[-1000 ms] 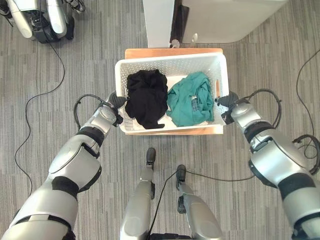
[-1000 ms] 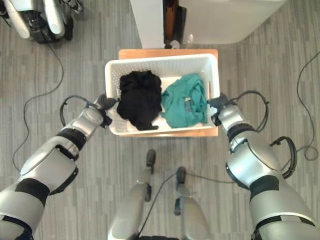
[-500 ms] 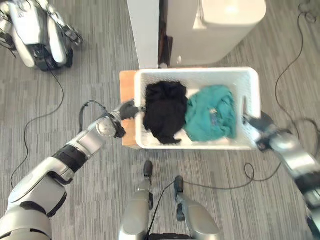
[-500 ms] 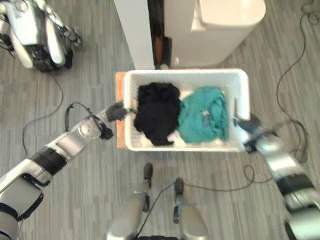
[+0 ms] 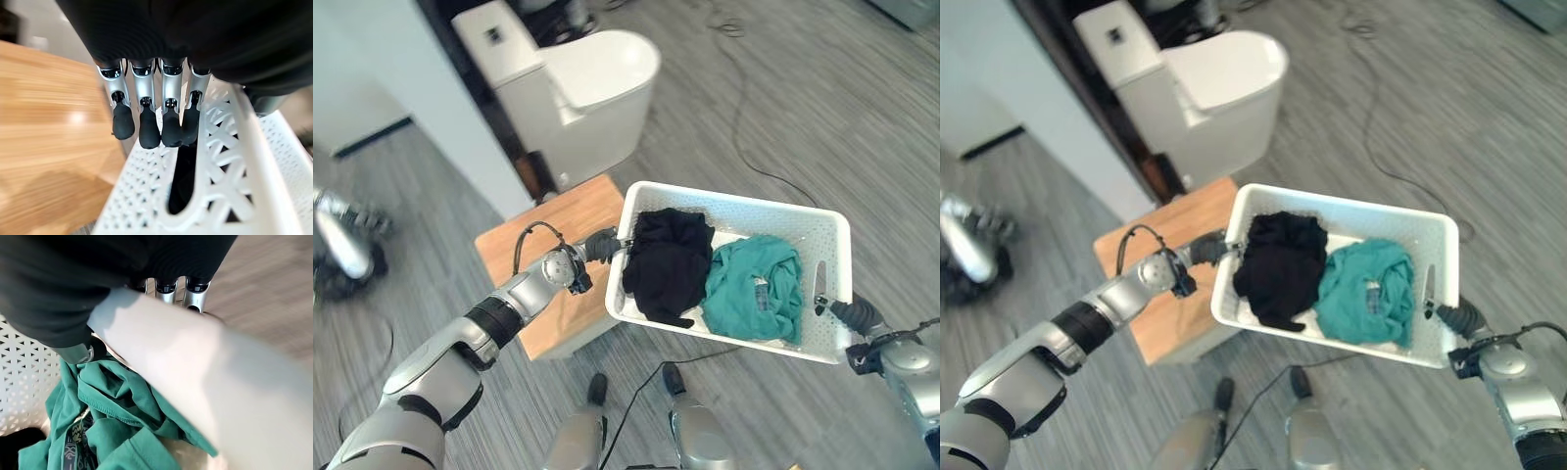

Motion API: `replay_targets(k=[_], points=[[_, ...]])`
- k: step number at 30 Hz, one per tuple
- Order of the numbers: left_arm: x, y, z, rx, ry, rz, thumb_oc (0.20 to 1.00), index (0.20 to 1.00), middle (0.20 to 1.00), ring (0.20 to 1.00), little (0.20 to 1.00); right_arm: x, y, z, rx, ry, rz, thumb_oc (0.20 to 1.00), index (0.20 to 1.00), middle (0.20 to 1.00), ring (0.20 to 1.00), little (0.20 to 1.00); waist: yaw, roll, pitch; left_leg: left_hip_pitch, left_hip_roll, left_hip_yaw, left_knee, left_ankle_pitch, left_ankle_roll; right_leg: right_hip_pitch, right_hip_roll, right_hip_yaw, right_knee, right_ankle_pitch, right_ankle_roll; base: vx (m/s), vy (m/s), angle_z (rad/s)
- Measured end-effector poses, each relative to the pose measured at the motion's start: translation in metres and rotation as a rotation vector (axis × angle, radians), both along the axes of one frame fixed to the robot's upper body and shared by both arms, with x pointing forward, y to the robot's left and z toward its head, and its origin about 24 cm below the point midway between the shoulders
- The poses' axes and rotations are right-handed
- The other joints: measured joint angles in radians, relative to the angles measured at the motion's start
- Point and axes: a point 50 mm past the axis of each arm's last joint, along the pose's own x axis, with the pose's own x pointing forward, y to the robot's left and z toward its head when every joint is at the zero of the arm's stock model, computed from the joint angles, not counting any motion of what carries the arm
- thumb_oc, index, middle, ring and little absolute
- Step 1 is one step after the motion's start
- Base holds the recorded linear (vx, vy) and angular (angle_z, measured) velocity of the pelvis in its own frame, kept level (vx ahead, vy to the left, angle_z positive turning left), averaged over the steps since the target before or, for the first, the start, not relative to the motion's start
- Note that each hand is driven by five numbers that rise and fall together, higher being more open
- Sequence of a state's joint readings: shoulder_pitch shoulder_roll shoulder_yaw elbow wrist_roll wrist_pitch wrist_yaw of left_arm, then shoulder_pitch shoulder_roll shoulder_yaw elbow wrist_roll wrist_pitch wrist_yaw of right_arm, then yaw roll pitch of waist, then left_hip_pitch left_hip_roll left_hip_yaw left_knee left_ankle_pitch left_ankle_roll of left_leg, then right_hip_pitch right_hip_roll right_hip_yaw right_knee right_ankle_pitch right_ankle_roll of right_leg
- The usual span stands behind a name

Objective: Grab the laundry basket,head to the washer,open it,put in the laundry and shut it.

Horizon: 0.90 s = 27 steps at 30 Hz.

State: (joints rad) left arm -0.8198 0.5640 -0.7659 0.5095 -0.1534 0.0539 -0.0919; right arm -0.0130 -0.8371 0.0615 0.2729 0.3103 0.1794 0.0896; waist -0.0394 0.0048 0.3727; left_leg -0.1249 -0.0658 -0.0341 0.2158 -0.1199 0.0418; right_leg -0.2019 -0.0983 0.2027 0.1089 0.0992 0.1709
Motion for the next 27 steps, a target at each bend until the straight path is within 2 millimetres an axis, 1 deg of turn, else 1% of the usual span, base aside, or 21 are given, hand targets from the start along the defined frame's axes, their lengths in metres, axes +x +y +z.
replay_targets(k=[1,2,3,4,6,7,8,9,10,11,12,13,14,17,18,19,21,24,25,26,27], points=[[-0.001,0.001,-0.002,0.0,0.011,0.003,0.2,0.2,0.2,0.2,0.2,-0.006,0.002,-0.005,0.005,0.019,0.007,0.2,0.2,0.2,0.2,0.2,-0.026,0.006,-0.004,-0.02,-0.016,0.026,0.027,0.005,0.032,0.003,-0.029,-0.073,-0.03,-0.033,-0.052,-0.27,0.114,-0.96],[-0.005,0.002,-0.008,-0.012,0.028,0.004,0.2,0.2,0.2,0.2,0.2,-0.009,0.005,-0.012,0.019,0.039,0.004,0.2,0.2,0.2,0.2,0.2,-0.033,0.023,-0.003,-0.025,-0.001,0.064,0.031,0.02,0.044,-0.019,-0.072,-0.203,0.005,-0.087,-0.084,-0.22,0.094,-0.81],[-0.009,0.006,-0.014,-0.028,0.049,0.018,0.2,0.2,0.2,0.2,0.2,-0.011,0.008,-0.017,0.025,0.066,0.015,0.2,0.2,0.2,0.2,0.2,-0.025,0.037,-0.004,-0.023,0.023,0.111,0.027,0.02,0.047,-0.062,-0.096,-0.305,0.113,-0.135,-0.109,-0.25,0.07,-1.54],[-0.022,0.024,-0.036,-0.032,0.122,0.06,0.2,0.2,0.2,0.2,0.2,-0.019,0.02,-0.03,0.054,0.116,0.055,0.2,0.2,0.2,0.2,0.2,-0.011,0.056,-0.015,-0.011,0.064,0.171,0.02,0.021,0.048,-0.081,-0.132,-0.418,0.333,-0.207,-0.094,-0.23,0.01,-1.53],[-0.033,0.038,-0.048,-0.022,0.167,0.073,0.2,0.2,0.2,0.2,0.2,-0.022,0.028,-0.037,0.056,0.154,0.101,0.2,0.2,0.2,0.2,0.2,0.022,0.051,-0.024,0.004,0.093,0.246,-0.011,0.029,0.047,-0.062,-0.147,-0.44,0.432,-0.245,-0.071,-0.14,-0.036,-1.4],[-0.039,0.041,-0.055,-0.015,0.196,0.079,0.2,0.2,0.2,0.2,0.2,-0.023,0.03,-0.039,0.037,0.168,0.117,0.2,0.2,0.2,0.2,0.2,0.049,0.052,-0.028,0.008,0.103,0.273,-0.046,0.043,0.044,-0.005,-0.149,-0.448,0.421,-0.267,-0.039,-0.13,-0.103,-1.06],[-0.039,0.042,-0.056,-0.013,0.202,0.082,0.2,0.2,0.2,0.2,0.2,-0.023,0.03,-0.04,0.032,0.171,0.118,0.2,0.2,0.2,0.2,0.2,0.053,0.048,-0.033,0.002,0.102,0.285,-0.065,0.057,0.042,0.039,-0.154,-0.449,0.374,-0.274,-0.03,-0.29,-0.254,-0.78],[-0.039,0.043,-0.056,-0.01,0.205,0.082,0.2,0.2,0.2,0.2,0.2,-0.022,0.03,-0.04,0.03,0.174,0.119,0.2,0.2,0.2,0.2,0.2,0.062,0.033,-0.039,-0.002,0.094,0.296,-0.085,0.083,0.028,0.1,-0.153,-0.456,0.272,-0.249,-0.017,-0.24,-0.209,-0.43],[-0.039,0.046,-0.055,-0.001,0.205,0.088,0.2,0.2,0.2,0.2,0.2,-0.017,0.031,-0.037,0.019,0.168,0.135,0.2,0.2,0.2,0.2,0.2,0.08,0.007,-0.051,-0.022,0.085,0.321,-0.103,0.121,0.014,0.182,-0.143,-0.464,0.089,-0.212,-0.02,-0.24,-0.216,-0.56],[-0.038,0.046,-0.055,-0.004,0.202,0.094,0.2,0.2,0.2,0.2,0.2,-0.011,0.031,-0.035,0.014,0.161,0.136,0.2,0.2,0.2,0.2,0.2,0.095,-0.002,-0.056,-0.029,0.087,0.343,-0.119,0.138,0.006,0.2,-0.13,-0.46,0.001,-0.197,-0.005,-0.18,-0.219,-0.53],[-0.04,0.046,-0.057,-0.009,0.205,0.1,0.2,0.2,0.2,0.2,0.2,-0.005,0.029,-0.034,0.009,0.156,0.124,0.2,0.2,0.2,0.2,0.2,0.096,0.017,-0.065,-0.046,0.105,0.342,-0.124,0.152,-0.006,0.203,-0.101,-0.457,-0.052,-0.153,-0.02,-0.17,-0.222,-0.39],[-0.04,0.046,-0.058,-0.01,0.206,0.099,0.2,0.2,0.2,0.2,0.2,-0.001,0.028,-0.031,-0.004,0.144,0.122,0.2,0.2,0.2,0.2,0.2,0.096,0.026,-0.071,-0.052,0.116,0.337,-0.137,0.167,-0.015,0.202,-0.084,-0.459,-0.081,-0.134,-0.029,-0.18,-0.328,-0.25],[-0.04,0.045,-0.058,-0.023,0.201,0.103,0.2,0.2,0.2,0.2,0.2,0.0,0.028,-0.03,-0.012,0.142,0.124,0.2,0.2,0.2,0.2,0.2,0.096,0.031,-0.075,-0.054,0.136,0.332,-0.162,0.2,-0.033,0.203,-0.055,-0.455,-0.119,-0.113,-0.044,-0.11,-0.255,-0.16],[-0.037,0.04,-0.057,-0.039,0.197,0.102,0.2,0.2,0.2,0.2,0.2,-0.001,0.024,-0.029,-0.025,0.143,0.113,0.2,0.2,0.2,0.2,0.2,0.085,0.031,-0.076,-0.074,0.179,0.289,-0.166,0.236,-0.067,0.204,0.004,-0.466,-0.145,-0.095,-0.075,-0.15,-0.292,0.06],[-0.037,0.038,-0.059,-0.043,0.2,0.101,0.2,0.2,0.2,0.2,0.2,-0.001,0.023,-0.029,-0.029,0.142,0.105,0.2,0.2,0.2,0.2,0.2,0.085,0.03,-0.076,-0.08,0.188,0.282,-0.167,0.243,-0.074,0.202,0.01,-0.469,-0.149,-0.092,-0.084,-0.13,-0.273,0.19],[-0.036,0.035,-0.061,-0.038,0.207,0.1,0.2,0.2,0.2,0.2,0.2,-0.001,0.02,-0.029,-0.027,0.138,0.095,0.2,0.2,0.2,0.2,0.2,0.08,0.03,-0.076,-0.088,0.201,0.255,-0.163,0.255,-0.085,0.201,0.031,-0.481,-0.149,-0.094,-0.092,-0.1,-0.276,0.15],[-0.033,0.032,-0.062,-0.029,0.212,0.099,0.2,0.2,0.2,0.2,0.2,-0.002,0.017,-0.029,-0.016,0.134,0.078,0.2,0.2,0.2,0.2,0.2,0.08,0.03,-0.076,-0.091,0.214,0.23,-0.167,0.269,-0.098,0.205,0.051,-0.496,-0.147,-0.096,-0.103,-0.05,-0.156,0.18],[-0.031,0.039,-0.069,-0.01,0.233,0.148,0.2,0.2,0.2,0.2,0.2,0.003,0.02,-0.023,0.063,0.08,0.091,0.2,0.2,0.2,0.2,0.2,0.077,0.032,-0.075,-0.1,0.239,0.191,-0.158,0.291,-0.126,0.2,0.078,-0.511,-0.116,-0.112,-0.126,-0.02,-0.33,0.13],[-0.028,0.04,-0.068,-0.006,0.232,0.156,0.2,0.2,0.2,0.2,0.2,0.004,0.021,-0.023,0.078,0.07,0.093,0.2,0.2,0.2,0.2,0.2,0.075,0.033,-0.073,-0.116,0.249,0.173,-0.135,0.298,-0.138,0.184,0.085,-0.51,-0.088,-0.133,-0.141,0.03,-0.177,0.2],[-0.026,0.039,-0.068,0.008,0.23,0.162,0.2,0.2,0.2,0.2,0.2,0.003,0.023,-0.024,0.087,0.071,0.095,0.2,0.2,0.2,0.2,0.2,0.078,0.024,-0.067,-0.12,0.249,0.15,-0.119,0.309,-0.145,0.185,0.087,-0.515,-0.067,-0.148,-0.152,0.08,-0.277,0.24],[-0.026,0.04,-0.069,0.01,0.229,0.172,0.2,0.2,0.2,0.2,0.2,0.003,0.024,-0.024,0.096,0.069,0.098,0.2,0.2,0.2,0.2,0.2,0.087,0.013,-0.061,-0.121,0.255,0.12,-0.088,0.321,-0.16,0.181,0.089,-0.515,-0.028,-0.177,-0.167,0.05,-0.166,0.1]])
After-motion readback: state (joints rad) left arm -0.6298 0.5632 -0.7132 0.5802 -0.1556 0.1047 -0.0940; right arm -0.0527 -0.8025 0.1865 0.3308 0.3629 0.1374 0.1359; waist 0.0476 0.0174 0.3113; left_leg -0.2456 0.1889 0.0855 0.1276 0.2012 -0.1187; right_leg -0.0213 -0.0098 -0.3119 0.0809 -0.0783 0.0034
